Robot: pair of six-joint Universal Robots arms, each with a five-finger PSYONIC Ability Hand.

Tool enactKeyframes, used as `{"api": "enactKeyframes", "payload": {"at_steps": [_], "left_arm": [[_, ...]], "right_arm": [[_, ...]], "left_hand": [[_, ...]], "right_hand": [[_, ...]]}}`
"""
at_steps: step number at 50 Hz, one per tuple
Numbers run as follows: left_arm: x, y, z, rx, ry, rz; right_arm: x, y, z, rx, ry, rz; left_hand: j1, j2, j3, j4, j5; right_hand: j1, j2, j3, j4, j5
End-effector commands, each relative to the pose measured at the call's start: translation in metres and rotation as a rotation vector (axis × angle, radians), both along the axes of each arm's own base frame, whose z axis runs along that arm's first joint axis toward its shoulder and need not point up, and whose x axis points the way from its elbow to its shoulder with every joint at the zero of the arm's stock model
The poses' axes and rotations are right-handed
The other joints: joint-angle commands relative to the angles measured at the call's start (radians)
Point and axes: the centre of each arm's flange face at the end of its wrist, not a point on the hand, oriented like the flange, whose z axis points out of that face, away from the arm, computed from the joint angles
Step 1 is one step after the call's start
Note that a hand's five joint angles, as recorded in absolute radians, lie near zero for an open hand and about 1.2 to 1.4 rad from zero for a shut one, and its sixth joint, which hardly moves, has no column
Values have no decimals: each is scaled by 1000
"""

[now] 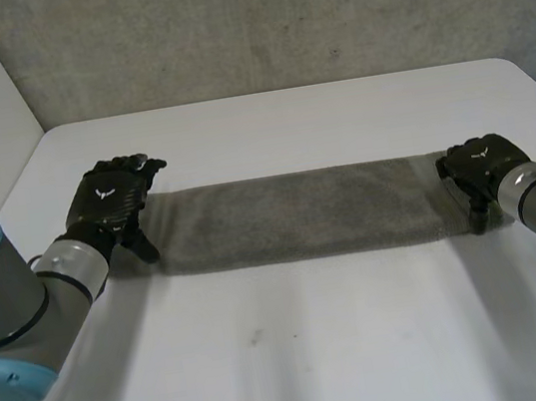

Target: Fold the towel.

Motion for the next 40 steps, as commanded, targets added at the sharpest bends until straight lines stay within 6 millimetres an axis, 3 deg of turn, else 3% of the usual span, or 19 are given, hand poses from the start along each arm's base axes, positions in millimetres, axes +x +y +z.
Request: {"api": "enactKeyframes", "payload": {"at_steps": [1,9,11,12,13,21,23,24,25,30,32,33,34,36,37,39,40], "left_arm": [[1,4,-2,-7,29,7],[0,7,-4,3,38,2],[1,8,-6,7,37,4],[1,9,-7,13,36,3],[1,10,-8,15,35,3],[2,12,-9,21,35,3],[2,12,-8,17,36,3],[2,12,-6,11,38,4],[2,12,-6,11,38,4],[3,12,1,-7,43,7],[3,12,3,-10,45,7],[3,13,5,-16,47,7],[3,13,5,-16,47,7],[3,13,6,-21,48,7],[3,13,6,-21,48,7],[3,14,6,-19,47,7],[3,14,5,-16,47,5]], "right_arm": [[-5,-10,-23,-13,9,-17],[-9,-15,-40,-15,83,4],[-18,-20,-43,-29,127,-1],[-18,-21,-43,-29,127,-1],[-24,-25,-43,-38,146,-10],[-71,-50,-34,-76,279,-100],[-99,-61,-26,-91,381,-149],[-100,-61,-26,-92,382,-149],[-115,-68,-18,-108,437,-178],[-123,-84,10,-201,529,-192],[-116,-87,21,-242,518,-187],[-94,-86,35,-294,487,-157],[-94,-86,35,-294,487,-156],[-27,-72,55,-387,393,-36],[-27,-72,55,-387,392,-35],[47,-41,66,-455,296,117],[47,-41,66,-455,296,118]], "left_hand": [[-1,8,8,8,-31],[-1,8,8,8,-31],[-1,8,8,8,-31],[-1,8,8,8,-31],[-1,8,8,8,-31],[-1,8,8,8,-31],[-1,8,8,8,-31],[-1,8,8,8,-31],[-1,8,8,8,-31],[-1,8,8,8,-31],[-1,8,8,8,-31],[-1,8,8,8,-31],[-1,8,8,8,-31],[-1,8,8,8,-31],[-1,8,8,8,-31],[-1,8,8,8,-31],[-1,8,8,8,-31]], "right_hand": [[148,158,147,150,132],[474,484,473,475,458],[804,814,803,805,788],[805,815,805,807,789],[1019,1030,1019,1021,1004],[1022,1032,1021,1023,1006],[1022,1032,1021,1023,1006],[1022,1032,1021,1023,1006],[1022,1032,1021,1023,1006],[1022,1032,1021,1023,1006],[1022,1032,1021,1023,1006],[1022,1032,1021,1023,1006],[1022,1032,1021,1023,1006],[1022,1032,1021,1023,1006],[1022,1032,1021,1023,1006],[1022,1032,1021,1023,1006],[1022,1032,1021,1023,1006]]}}
